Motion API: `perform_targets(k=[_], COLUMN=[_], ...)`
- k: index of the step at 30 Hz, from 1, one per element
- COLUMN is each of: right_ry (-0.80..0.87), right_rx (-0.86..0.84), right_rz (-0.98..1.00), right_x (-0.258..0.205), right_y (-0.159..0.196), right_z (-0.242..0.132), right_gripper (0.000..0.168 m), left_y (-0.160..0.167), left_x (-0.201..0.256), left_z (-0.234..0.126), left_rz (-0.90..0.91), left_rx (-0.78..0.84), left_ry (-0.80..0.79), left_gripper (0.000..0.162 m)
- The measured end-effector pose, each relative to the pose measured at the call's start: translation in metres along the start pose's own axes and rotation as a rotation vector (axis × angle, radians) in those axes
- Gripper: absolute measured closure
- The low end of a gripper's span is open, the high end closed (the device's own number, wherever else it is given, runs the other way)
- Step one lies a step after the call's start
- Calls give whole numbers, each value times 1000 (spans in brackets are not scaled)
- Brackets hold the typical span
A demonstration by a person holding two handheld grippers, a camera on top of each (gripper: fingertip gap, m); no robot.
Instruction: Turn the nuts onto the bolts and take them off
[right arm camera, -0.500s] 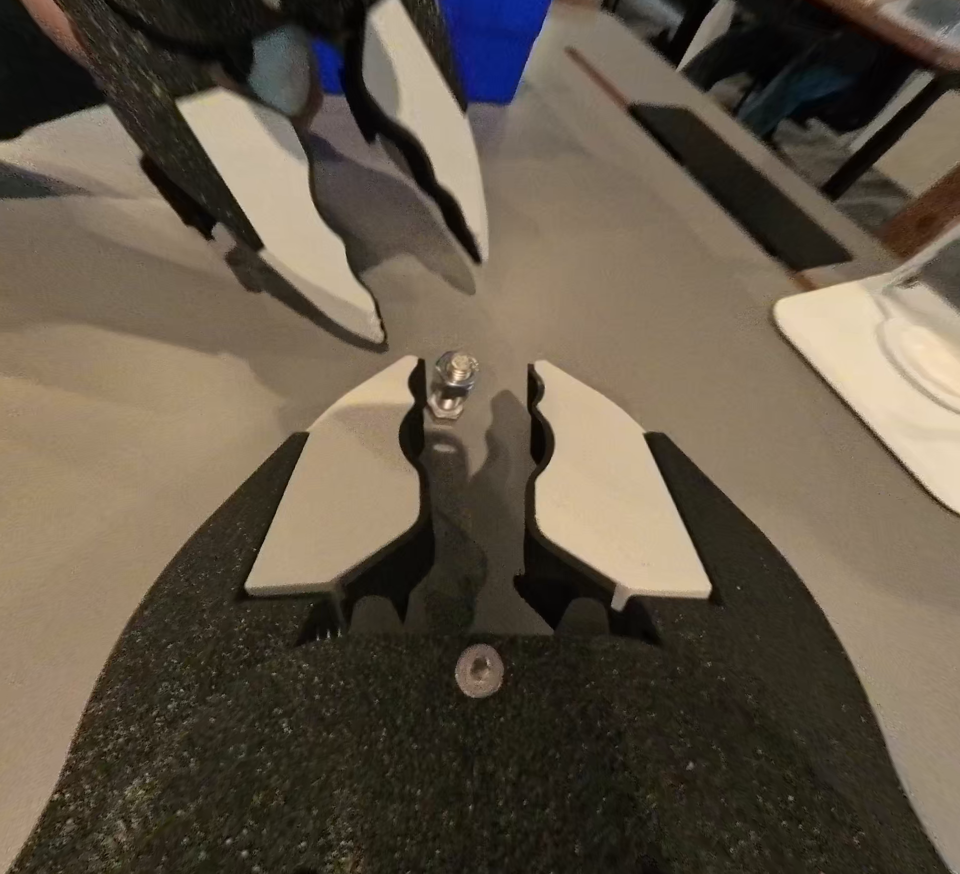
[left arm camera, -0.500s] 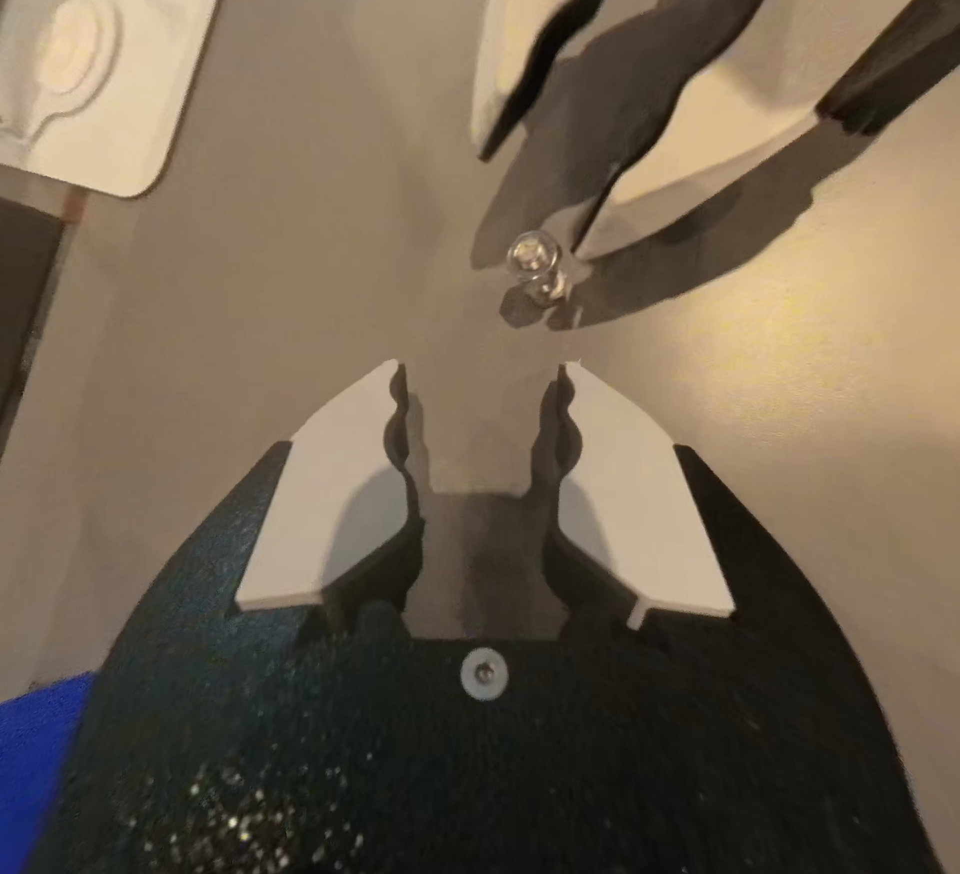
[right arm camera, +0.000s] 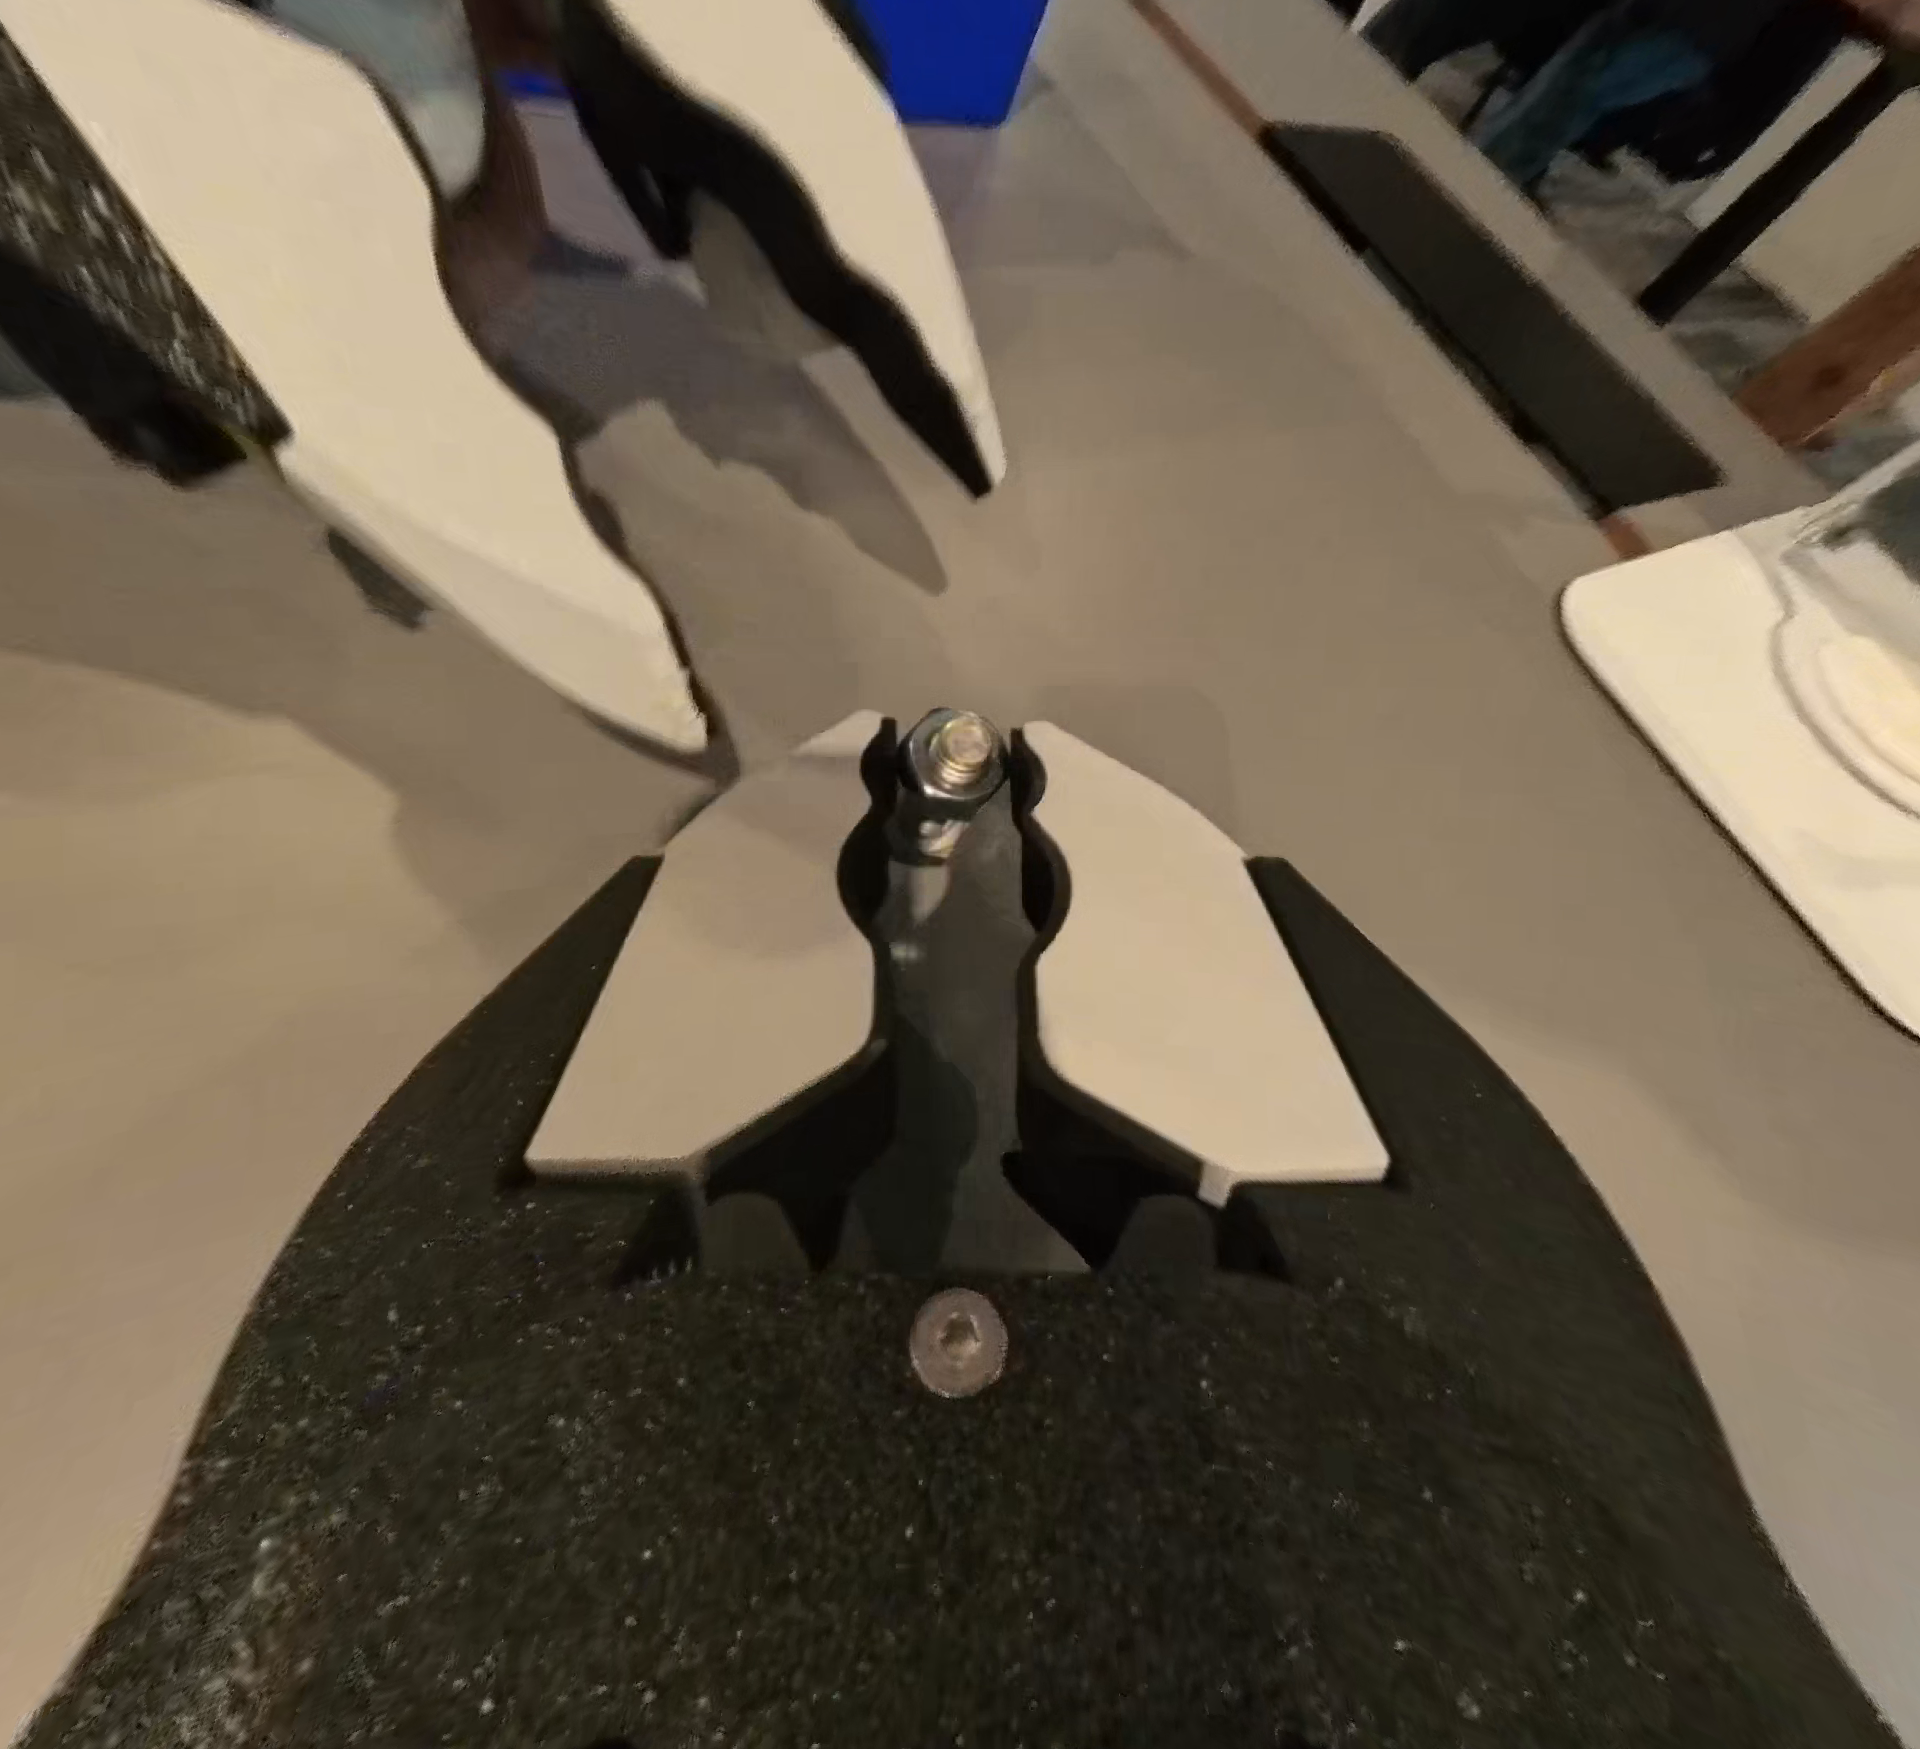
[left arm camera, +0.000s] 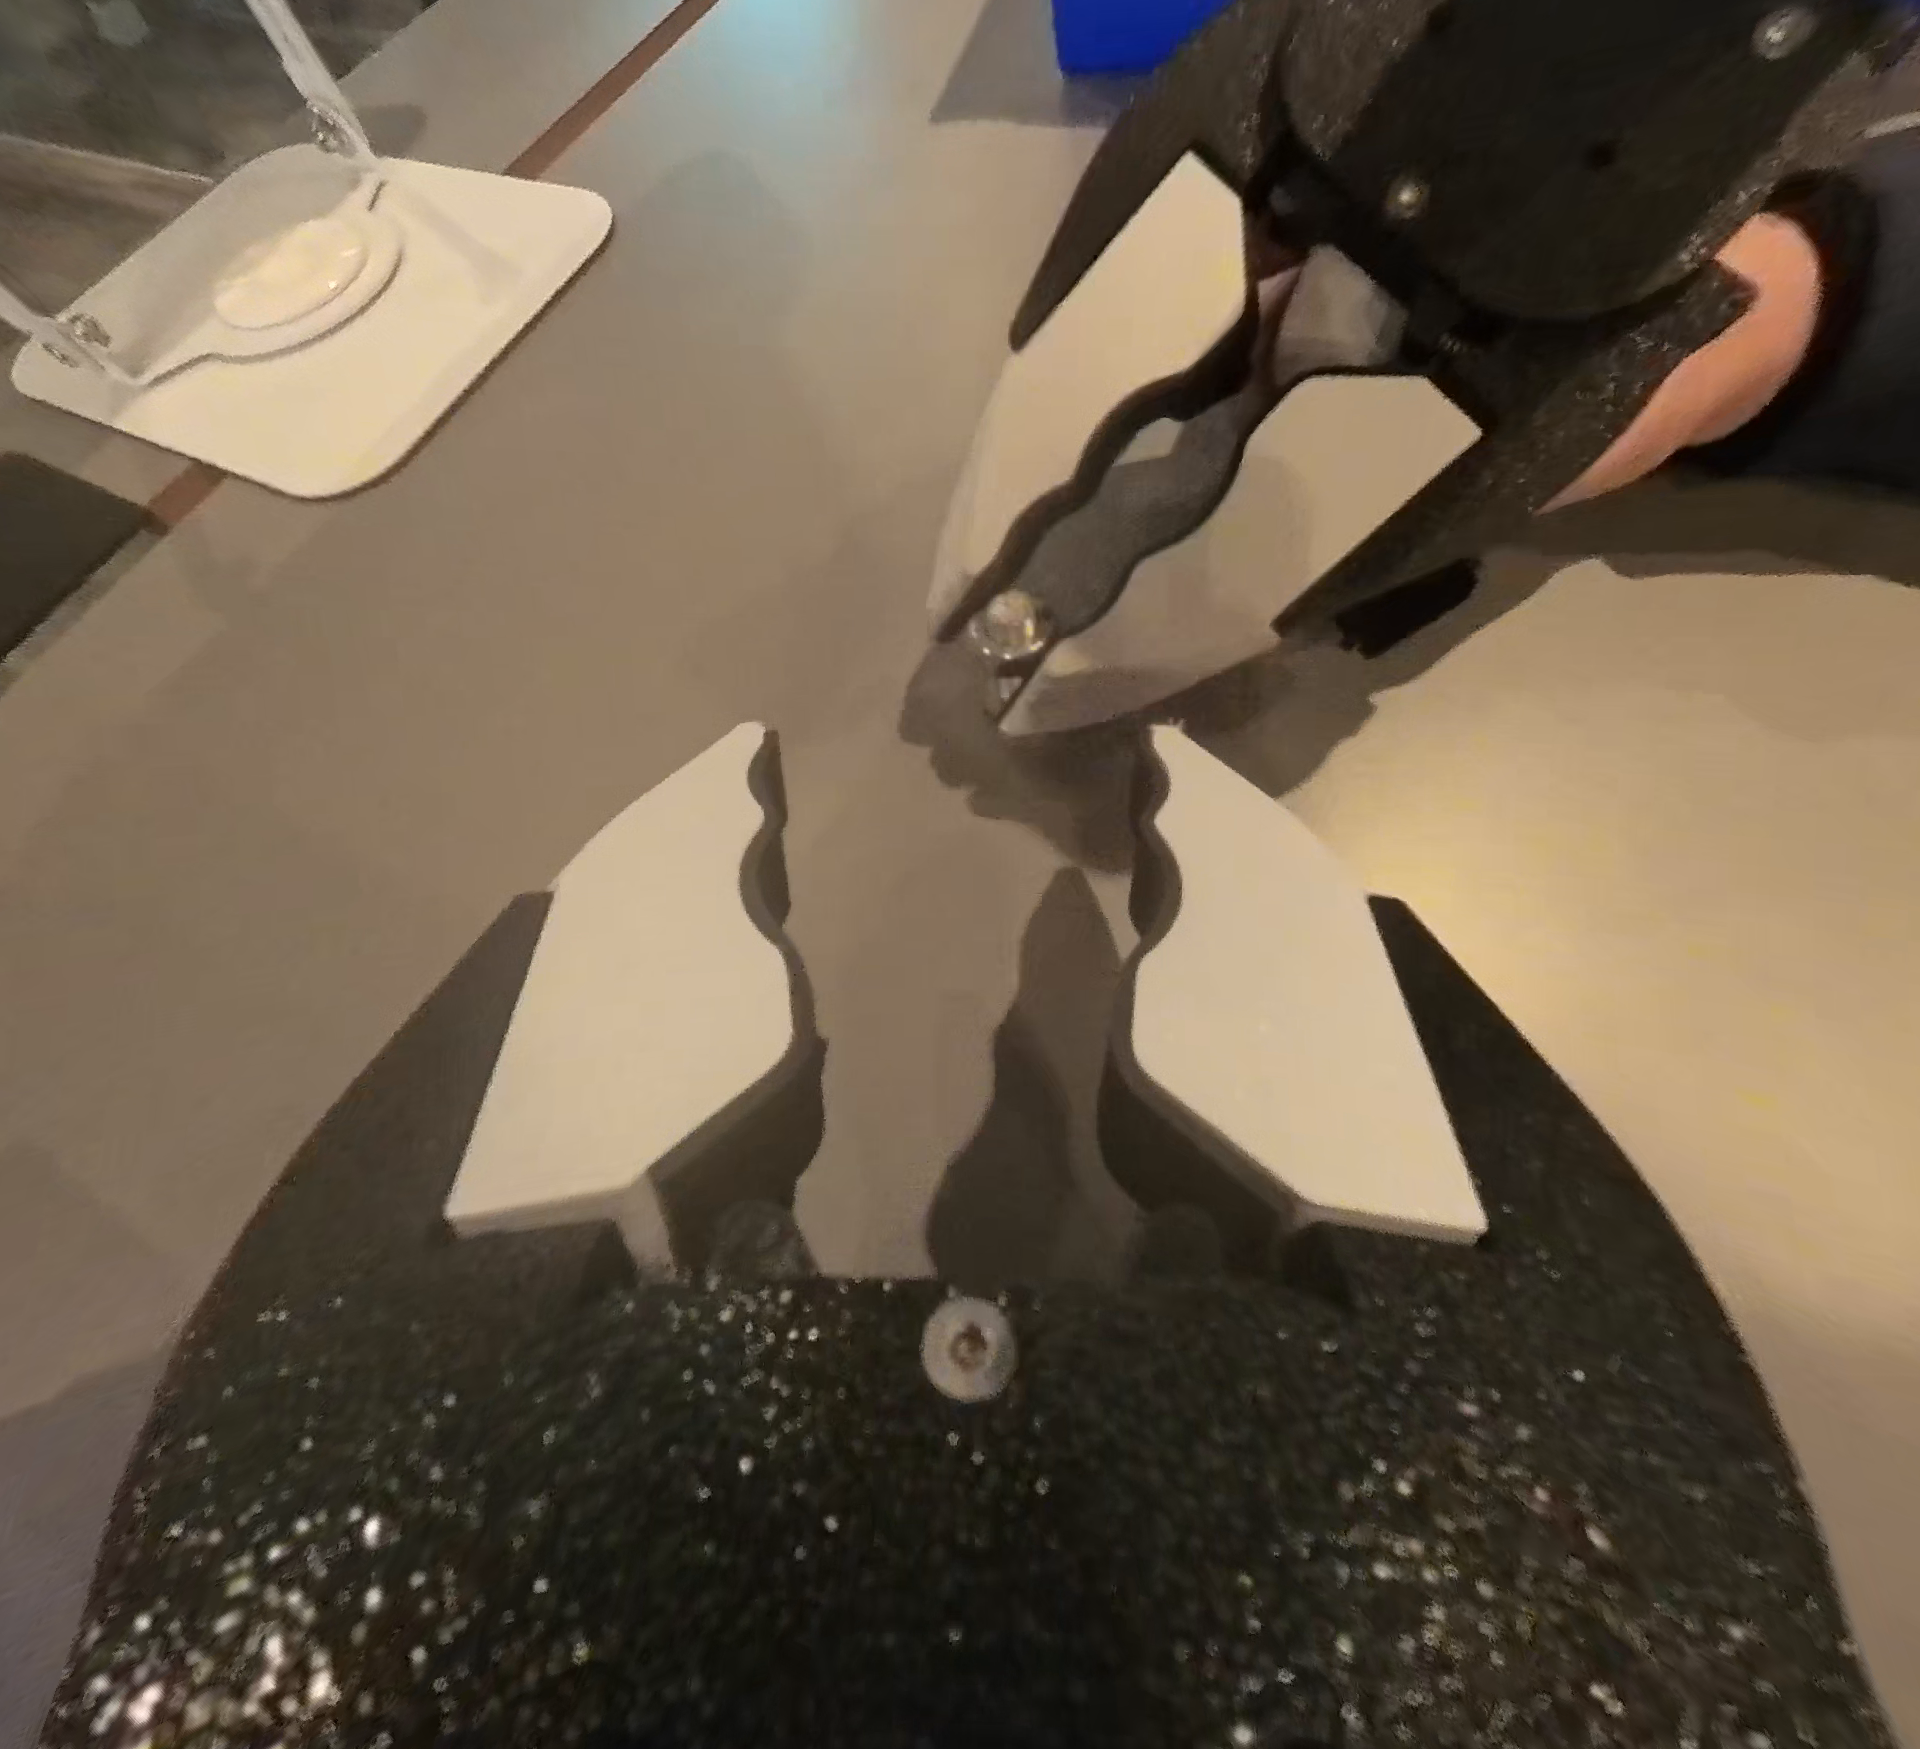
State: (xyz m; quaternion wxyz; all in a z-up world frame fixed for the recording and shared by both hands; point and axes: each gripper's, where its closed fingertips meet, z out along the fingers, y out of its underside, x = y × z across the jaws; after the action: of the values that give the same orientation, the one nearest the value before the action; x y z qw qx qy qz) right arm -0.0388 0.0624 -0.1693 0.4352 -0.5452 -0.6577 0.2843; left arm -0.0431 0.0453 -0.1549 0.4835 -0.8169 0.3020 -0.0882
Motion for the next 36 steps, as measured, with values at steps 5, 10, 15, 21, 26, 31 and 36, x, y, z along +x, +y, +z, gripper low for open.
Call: perform_targets(k=[5,10,15,21,26,31,36], right_ry=[-58,-146,-215,-254,-259,-254,-217], right_rx=[249,355,391,403,399,420,481], right_rz=[106,195,232,238,211,215,234], right_x=[0,1,-1,-4,-11,-11,-5], right_y=[-31,-40,-42,-44,-45,-46,-50], right_z=[-16,-28,-34,-35,-34,-38,-45], right_gripper=[148,148,148,148,148,148,126], left_y=[-6,-16,-19,-19,-19,-22,-22], left_x=[11,18,19,20,25,29,25], left_z=[12,16,16,15,17,17,16], left_rz=[33,40,-13,-22,2,3,-10], left_rx=[19,110,177,186,180,198,208], left_ry=[-23,-38,-15,-4,10,36,39], left_gripper=[95,116,125,127,138,144,144])
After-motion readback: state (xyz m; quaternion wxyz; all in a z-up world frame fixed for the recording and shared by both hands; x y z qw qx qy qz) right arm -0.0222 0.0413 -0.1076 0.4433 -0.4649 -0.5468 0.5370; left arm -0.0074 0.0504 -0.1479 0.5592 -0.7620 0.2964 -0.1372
